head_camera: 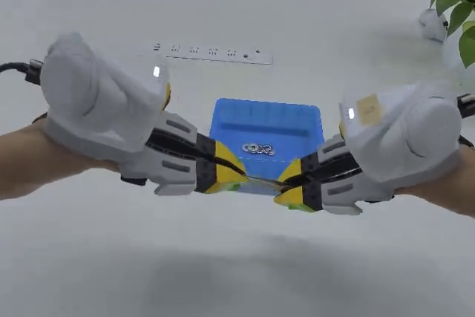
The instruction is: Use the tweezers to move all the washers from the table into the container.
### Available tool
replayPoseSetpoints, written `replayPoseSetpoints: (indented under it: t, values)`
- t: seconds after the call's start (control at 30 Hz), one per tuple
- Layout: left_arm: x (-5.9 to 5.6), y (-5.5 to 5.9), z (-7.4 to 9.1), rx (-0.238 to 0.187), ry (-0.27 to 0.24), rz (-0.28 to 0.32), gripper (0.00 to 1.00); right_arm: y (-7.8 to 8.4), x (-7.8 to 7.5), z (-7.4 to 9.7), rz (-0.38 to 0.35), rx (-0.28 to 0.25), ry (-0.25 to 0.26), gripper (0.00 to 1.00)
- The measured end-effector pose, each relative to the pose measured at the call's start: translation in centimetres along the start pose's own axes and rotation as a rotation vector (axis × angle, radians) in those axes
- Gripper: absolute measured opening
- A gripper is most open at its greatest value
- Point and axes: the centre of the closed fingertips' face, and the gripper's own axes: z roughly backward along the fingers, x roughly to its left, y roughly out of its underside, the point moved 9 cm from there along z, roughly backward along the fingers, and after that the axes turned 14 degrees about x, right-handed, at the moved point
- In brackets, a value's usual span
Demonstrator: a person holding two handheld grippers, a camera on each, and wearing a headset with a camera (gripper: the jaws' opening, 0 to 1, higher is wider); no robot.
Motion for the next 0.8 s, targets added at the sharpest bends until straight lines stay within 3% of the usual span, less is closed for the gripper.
replayPoseSetpoints:
  t: [0.13, 0.37, 0.6, 0.8]
  values:
    - [0.2, 1.1, -1.2, -0.007, 0.020, 0.048, 0.06, 0.8, 0.0, -0.9, -0.017, 0.026, -0.005, 0.08]
    - [0.2, 2.9, -3.6, 0.016, 0.059, 0.077, 0.06, 2.0, 0.4, -2.7, -0.033, 0.081, -0.033, 0.09]
    - [0.4, 3.9, -4.8, 0.045, 0.075, 0.081, 0.06, 2.6, 0.3, -3.6, -0.060, 0.099, -0.039, 0.09]
    - [0.9, 4.4, -5.8, 0.100, 0.067, 0.064, 0.06, 2.8, 0.0, -4.4, -0.059, 0.139, -0.028, 0.09]
